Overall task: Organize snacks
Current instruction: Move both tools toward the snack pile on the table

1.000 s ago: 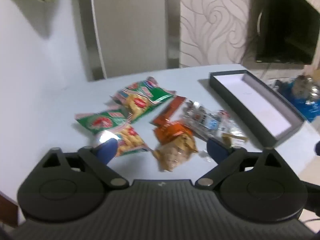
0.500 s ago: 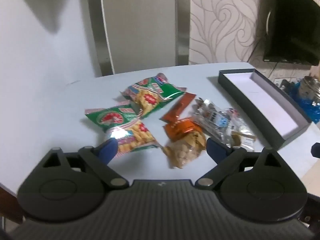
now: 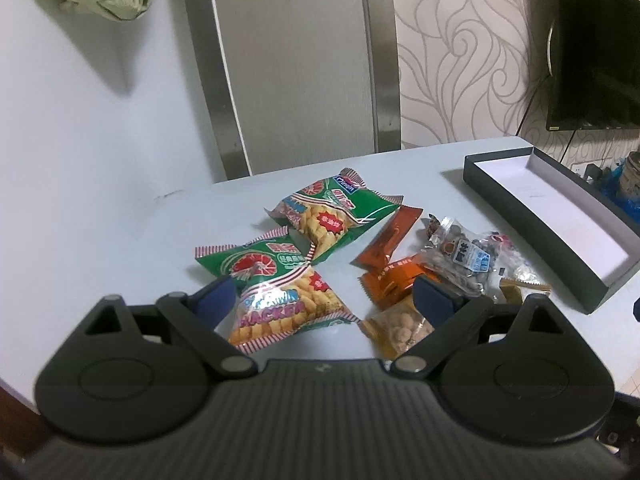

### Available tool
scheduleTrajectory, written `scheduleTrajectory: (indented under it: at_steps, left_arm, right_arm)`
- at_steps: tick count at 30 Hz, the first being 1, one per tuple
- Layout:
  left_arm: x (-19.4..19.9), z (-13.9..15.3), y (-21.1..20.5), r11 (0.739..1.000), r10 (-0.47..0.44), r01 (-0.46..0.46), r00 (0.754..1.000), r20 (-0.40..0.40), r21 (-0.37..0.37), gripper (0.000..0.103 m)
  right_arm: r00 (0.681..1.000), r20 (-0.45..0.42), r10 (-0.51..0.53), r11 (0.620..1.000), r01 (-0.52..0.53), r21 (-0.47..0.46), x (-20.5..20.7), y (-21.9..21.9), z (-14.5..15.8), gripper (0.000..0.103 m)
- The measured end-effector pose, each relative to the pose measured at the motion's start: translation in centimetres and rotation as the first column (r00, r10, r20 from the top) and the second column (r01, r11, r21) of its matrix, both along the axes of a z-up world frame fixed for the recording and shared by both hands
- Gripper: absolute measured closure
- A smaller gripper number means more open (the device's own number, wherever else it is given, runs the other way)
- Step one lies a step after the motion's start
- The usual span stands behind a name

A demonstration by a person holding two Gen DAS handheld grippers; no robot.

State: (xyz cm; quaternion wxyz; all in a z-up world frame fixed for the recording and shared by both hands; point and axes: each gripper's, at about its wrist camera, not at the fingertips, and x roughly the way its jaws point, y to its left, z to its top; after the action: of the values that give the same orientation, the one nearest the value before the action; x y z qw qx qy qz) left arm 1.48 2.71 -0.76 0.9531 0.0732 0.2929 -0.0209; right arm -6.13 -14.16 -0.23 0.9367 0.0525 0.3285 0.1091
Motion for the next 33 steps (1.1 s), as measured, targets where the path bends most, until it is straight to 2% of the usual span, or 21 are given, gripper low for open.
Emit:
scheduleTrajectory:
  at_steps: [8, 12, 14, 18, 23, 33]
  left_arm:
    - [0.5, -0.4, 0.3, 0.998, -0.04, 0.039, 0.999, -0.017, -0.044, 0.006]
    - [0.7, -0.4, -0.1, 0.997, -0.076, 0.076, 0.997, -0.019, -0.025, 0.006]
    - [1.2, -0.5, -0.2, 0.998, -0.064, 0.063, 0.997, -0.044, -0.01, 0.002]
    - [2.0, -0.7, 0.2, 0.998, -0.051, 0.049, 0.996, -0.072, -0.025, 0.002]
    - [2.8, -1.1, 0.2, 1.0, -0.029, 0.03, 0.995, -0.1, 0.005, 0.002]
    - [3.2, -1.0, -0.5, 0.998, -0.041, 0.044, 0.996, -0.076, 0.034, 0.002]
  right_arm:
    - [1.0, -0.012, 0.0, 1.0, 0.0, -0.005, 0.9, 0.6, -0.6, 0.0]
    - [1.0, -0.014, -0.007, 1.0, 0.007, -0.005, 1.1, 0.6, -0.8, 0.0]
    - [1.0, -0.014, -0.007, 1.0, 0.007, -0.006, 1.1, 0.6, -0.8, 0.0]
    - [1.0, -0.014, -0.012, 1.0, 0.012, -0.006, 1.3, 0.5, -0.8, 0.0]
    - [1.0, -0.017, -0.018, 1.0, 0.018, -0.004, 1.5, 0.3, -1.0, 0.0]
    - [1.0, -0.021, -0.018, 1.0, 0.018, -0.006, 1.6, 0.2, -1.2, 0.0]
